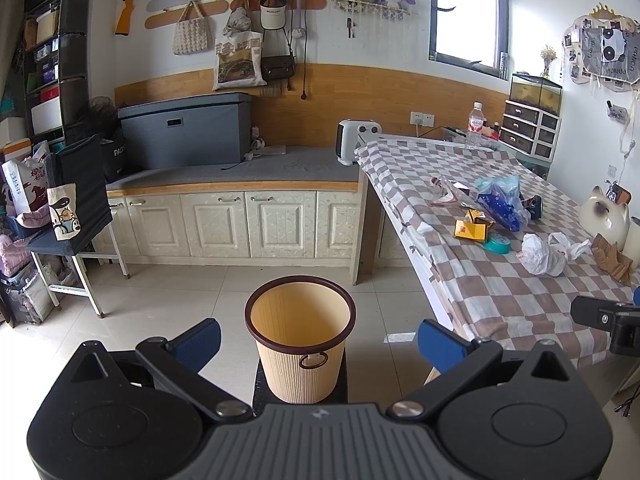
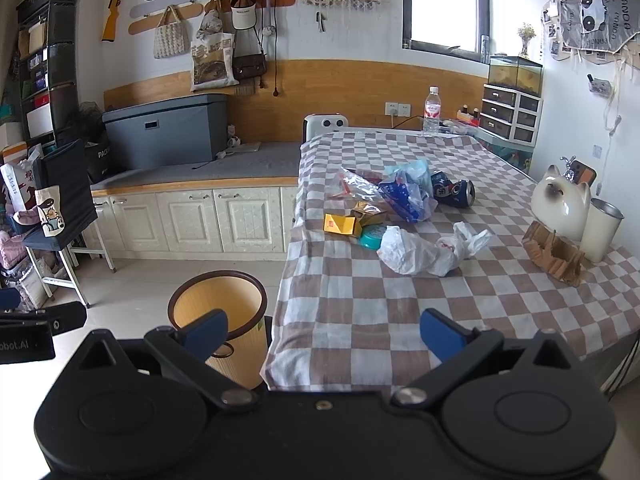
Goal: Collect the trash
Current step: 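Move the left tool to the yellow snack bag while the right tool approaches the white plastic bag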
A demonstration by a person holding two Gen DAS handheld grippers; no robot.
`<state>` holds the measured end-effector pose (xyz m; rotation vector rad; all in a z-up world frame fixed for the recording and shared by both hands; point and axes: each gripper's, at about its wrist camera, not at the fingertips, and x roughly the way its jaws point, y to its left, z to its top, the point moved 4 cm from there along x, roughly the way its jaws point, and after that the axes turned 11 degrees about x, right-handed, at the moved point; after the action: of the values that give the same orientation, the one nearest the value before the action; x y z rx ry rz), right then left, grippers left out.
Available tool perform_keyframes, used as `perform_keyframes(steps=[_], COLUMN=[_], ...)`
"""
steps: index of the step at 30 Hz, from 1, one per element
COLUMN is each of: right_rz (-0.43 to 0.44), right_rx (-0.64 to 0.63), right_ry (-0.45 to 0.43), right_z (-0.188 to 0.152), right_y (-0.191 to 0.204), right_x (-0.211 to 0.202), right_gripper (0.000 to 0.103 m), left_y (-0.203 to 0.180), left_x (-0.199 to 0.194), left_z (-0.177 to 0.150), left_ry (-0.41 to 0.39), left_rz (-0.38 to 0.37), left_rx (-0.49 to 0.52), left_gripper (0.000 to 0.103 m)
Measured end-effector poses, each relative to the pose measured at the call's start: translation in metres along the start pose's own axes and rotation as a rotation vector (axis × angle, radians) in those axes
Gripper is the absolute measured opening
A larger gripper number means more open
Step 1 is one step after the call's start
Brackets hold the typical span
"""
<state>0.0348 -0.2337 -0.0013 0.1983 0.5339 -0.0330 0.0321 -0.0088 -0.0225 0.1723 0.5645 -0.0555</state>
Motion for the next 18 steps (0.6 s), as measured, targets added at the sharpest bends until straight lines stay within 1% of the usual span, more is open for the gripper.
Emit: perform_keyframes(steps=[8,14,18], right_rz=[-0.001,0.023,0.028], right_rx=[0.009,0.046,0.085], right_ry=[-0.014,-0.065,-0.113], right_z=[-0.002,0.000,0.002], right_y=[-0.004,-0.012,-0.029], right_x=[0.000,-0.005,-0.008], right_gripper=[0.103,0.103,0.103], left_y=[-0.003,-0.011,-0.024], left_x=[-0.002,-0.008,-0.001], left_z=[0.001,0.013,0.021], left_ry=[-0.015,-0.111,-0.139], left_rz=[-0.003,-0.017,-0.071], left_rx=[0.007,0.061,0.094], left_gripper=[0.103,0.103,0.103])
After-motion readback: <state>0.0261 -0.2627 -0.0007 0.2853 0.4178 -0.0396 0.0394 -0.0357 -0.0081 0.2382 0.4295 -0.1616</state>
